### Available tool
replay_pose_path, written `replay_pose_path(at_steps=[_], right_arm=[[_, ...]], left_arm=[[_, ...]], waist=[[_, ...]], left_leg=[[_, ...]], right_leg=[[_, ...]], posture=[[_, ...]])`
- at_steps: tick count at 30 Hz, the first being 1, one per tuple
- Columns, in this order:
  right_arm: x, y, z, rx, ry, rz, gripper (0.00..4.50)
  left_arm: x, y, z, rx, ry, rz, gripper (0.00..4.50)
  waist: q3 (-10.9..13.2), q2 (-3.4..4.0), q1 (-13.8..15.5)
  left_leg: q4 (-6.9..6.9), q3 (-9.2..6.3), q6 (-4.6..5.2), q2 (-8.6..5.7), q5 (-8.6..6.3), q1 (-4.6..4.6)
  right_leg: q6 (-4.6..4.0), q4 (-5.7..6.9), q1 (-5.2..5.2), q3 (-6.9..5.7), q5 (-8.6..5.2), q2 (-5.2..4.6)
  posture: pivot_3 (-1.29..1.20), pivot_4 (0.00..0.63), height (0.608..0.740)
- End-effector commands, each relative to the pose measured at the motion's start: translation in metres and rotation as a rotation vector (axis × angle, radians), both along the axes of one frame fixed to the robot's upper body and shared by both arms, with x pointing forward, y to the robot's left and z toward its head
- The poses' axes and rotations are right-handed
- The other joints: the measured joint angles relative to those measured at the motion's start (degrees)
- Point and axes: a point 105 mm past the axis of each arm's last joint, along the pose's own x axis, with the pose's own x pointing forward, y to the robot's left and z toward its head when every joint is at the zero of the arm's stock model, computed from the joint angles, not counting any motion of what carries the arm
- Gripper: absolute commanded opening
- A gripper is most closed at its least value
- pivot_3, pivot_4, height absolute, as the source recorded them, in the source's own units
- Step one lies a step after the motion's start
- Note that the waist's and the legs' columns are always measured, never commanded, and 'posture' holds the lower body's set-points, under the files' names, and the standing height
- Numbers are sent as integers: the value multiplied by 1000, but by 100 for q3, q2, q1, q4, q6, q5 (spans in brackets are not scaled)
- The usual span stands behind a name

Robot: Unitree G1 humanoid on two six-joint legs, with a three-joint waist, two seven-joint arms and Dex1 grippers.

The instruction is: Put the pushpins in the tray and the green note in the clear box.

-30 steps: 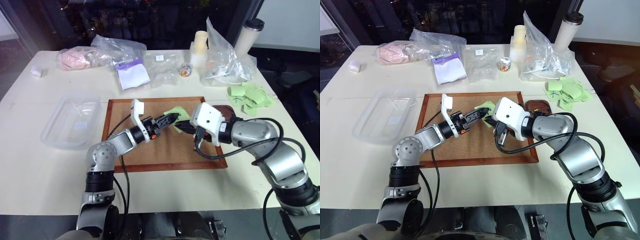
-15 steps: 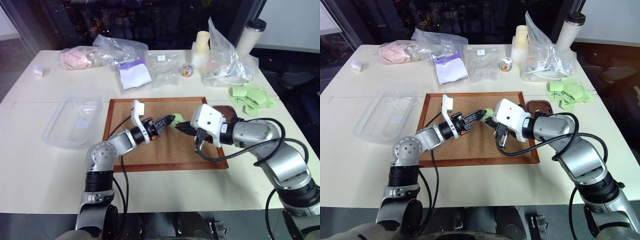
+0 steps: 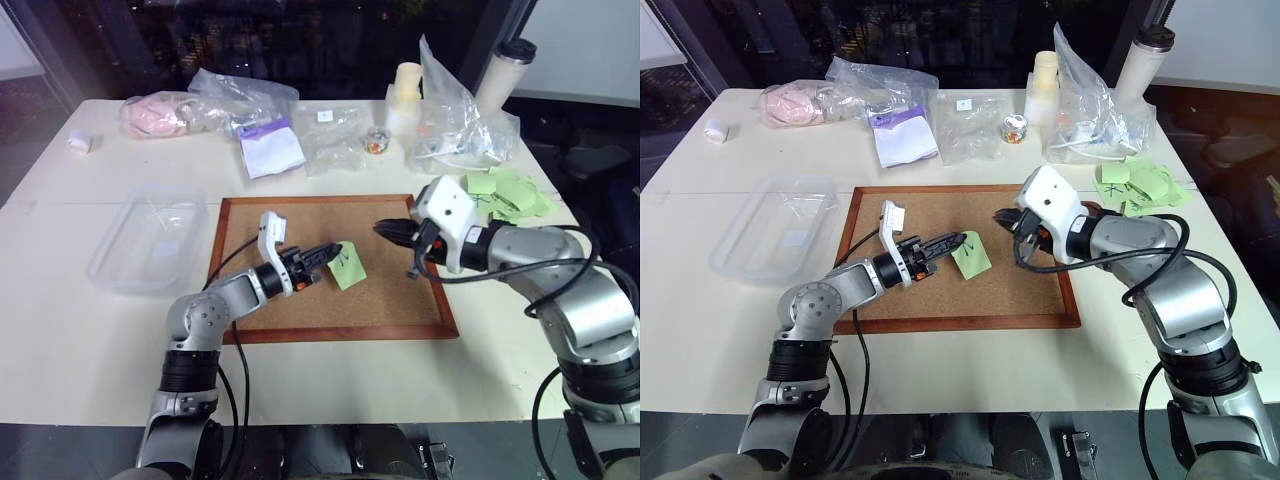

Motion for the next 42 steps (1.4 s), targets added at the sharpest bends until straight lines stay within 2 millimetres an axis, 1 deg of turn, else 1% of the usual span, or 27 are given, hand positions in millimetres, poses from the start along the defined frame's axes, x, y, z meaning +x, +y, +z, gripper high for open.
replay_pose_path(at_steps=[1, 3, 6, 9, 12, 16, 19, 20, 21, 22, 23, 24, 25, 26, 28, 32, 35, 37, 38, 39, 41, 42], right_arm=[[30, -52, -4, 46, -15, -258, 0], [42, -72, -13, 74, 6, -344, 0], [52, -86, -20, 106, 30, -400, 0], [60, -94, -29, 114, 53, -425, 0], [65, -97, -35, 115, 69, -431, 0], [68, -100, -48, 112, 102, -431, 0], [69, -102, -54, 114, 113, -436, 899], [69, -102, -55, 117, 116, -434, 1478], [69, -102, -56, 116, 115, -433, 1930], [69, -102, -55, 115, 113, -432, 2564], [69, -101, -54, 108, 110, -430, 2999], [68, -99, -52, 102, 100, -421, 3585], [67, -97, -49, 102, 91, -413, 4077], [66, -95, -44, 109, 80, -405, 4455], [63, -90, -35, 120, 63, -386, 4455], [56, -77, -24, 117, 41, -343, 4455], [48, -62, -16, 142, 40, -283, 4455], [40, -46, -10, 169, 52, -205, 4455], [28, -27, -5, 182, 61, -95, 4455], [18, -13, -2, 188, 69, -18, 4455], [7, 0, 1, 186, 78, 59, 4455], [2, 8, -1, 172, 84, 97, 4455]], left_arm=[[-9, 1, 17, -10, -75, -18, 85], [-13, 5, 21, -2, -100, -15, 85], [-18, 8, 25, 24, -138, -17, 85], [-25, 14, 30, 66, -189, -20, 85], [-30, 21, 32, 105, -222, -21, 85], [-42, 40, 28, 239, -292, -30, 85], [-46, 52, 28, 288, -312, -31, 0], [-46, 55, 29, 290, -314, -25, 0], [-46, 58, 31, 291, -318, -22, 0], [-45, 60, 33, 293, -327, -19, 0], [-45, 62, 36, 294, -332, -19, 0], [-45, 63, 39, 294, -342, -21, 0], [-45, 64, 42, 297, -353, -24, 0], [-44, 66, 45, 300, -366, -21, 0], [-40, 70, 54, 293, -388, -1, 0], [-32, 79, 67, 292, -414, 32, 0], [-29, 87, 75, 299, -430, 59, 0], [-26, 94, 79, 311, -443, 83, 0], [-22, 106, 87, 330, -462, 135, 0], [-19, 115, 93, 343, -475, 171, 0], [-15, 126, 100, 358, -486, 214, 0], [-11, 143, 104, 377, -483, 273, 0]], waist=[[0, 0, 1], [0, 0, 2], [3, 5, -28], [6, 10, -42], [8, 14, -35], [8, 15, -42], [10, 17, -40], [11, 18, -34], [11, 18, -23], [11, 18, -18], [11, 17, -19], [11, 18, -20], [11, 18, -23], [12, 19, -26], [12, 20, -27], [12, 20, -27], [13, 20, -37], [13, 20, -37], [14, 20, -30], [15, 19, -30], [16, 19, -39], [16, 19, -38]], left_leg=[[0, 1, 0, 0, 0, 0], [0, 4, 0, -1, 0, 0], [0, 12, -1, -3, 1, 2], [-1, 15, -2, 2, 1, 4], [-1, 16, -3, 2, 2, 6], [-1, 19, -12, 3, 7, 6], [-2, 20, -27, 4, 15, 7], [-2, 21, -23, 5, 13, 7], [-2, 21, -18, 7, 10, 7], [-2, 21, -14, 7, 8, 7], [-2, 20, -10, 7, 5, 7], [-2, 20, -9, 7, 5, 7], [-2, 20, -9, 7, 5, 7], [-1, 20, -9, 7, 5, 7], [-2, 19, -10, 9, 5, 6], [-2, 19, -10, 10, 5, 7], [-2, 18, -9, 10, 5, 7], [-2, 18, -9, 10, 5, 7], [-2, 18, -9, 10, 5, 7], [-2, 18, -9, 10, 5, 5], [-2, 15, -8, 12, 4, 4], [-2, 16, -7, 13, 4, 4]], right_leg=[[0, 0, 0, 0, 0, 0], [0, 1, -1, 1, 0, 0], [0, 2, -3, 4, 0, 2], [1, 4, -5, 8, 1, 10], [1, 5, -4, 8, 1, 12], [0, 5, -5, 10, 1, 10], [0, 5, -4, 11, 0, 10], [0, 5, -4, 12, 0, 8], [0, 5, -4, 12, 0, 5], [0, 5, -3, 11, 0, 3], [0, 5, -3, 11, 0, 2], [0, 5, -3, 11, 0, 2], [0, 5, -3, 11, 0, 2], [0, 6, -4, 11, 0, 2], [0, 7, -5, 11, 1, 4], [1, 8, -5, 11, 1, 3], [1, 8, -6, 11, 1, 5], [1, 9, -7, 11, 1, 5], [1, 9, -7, 11, 1, 5], [1, 10, -8, 10, 1, 5], [1, 10, -11, 10, 1, 10], [1, 10, -11, 10, 1, 10]], posture=[[0, 150, 740], [0, 150, 740], [0, 150, 740], [0, 150, 740], [0, 150, 740], [0, 150, 740], [0, 150, 740], [0, 150, 740], [0, 150, 740], [0, 150, 740], [0, 150, 740], [0, 150, 740], [0, 150, 740], [0, 150, 740], [0, 150, 740], [0, 150, 740], [0, 150, 740], [0, 150, 740], [0, 150, 740], [0, 150, 740], [0, 150, 740], [0, 150, 740]])
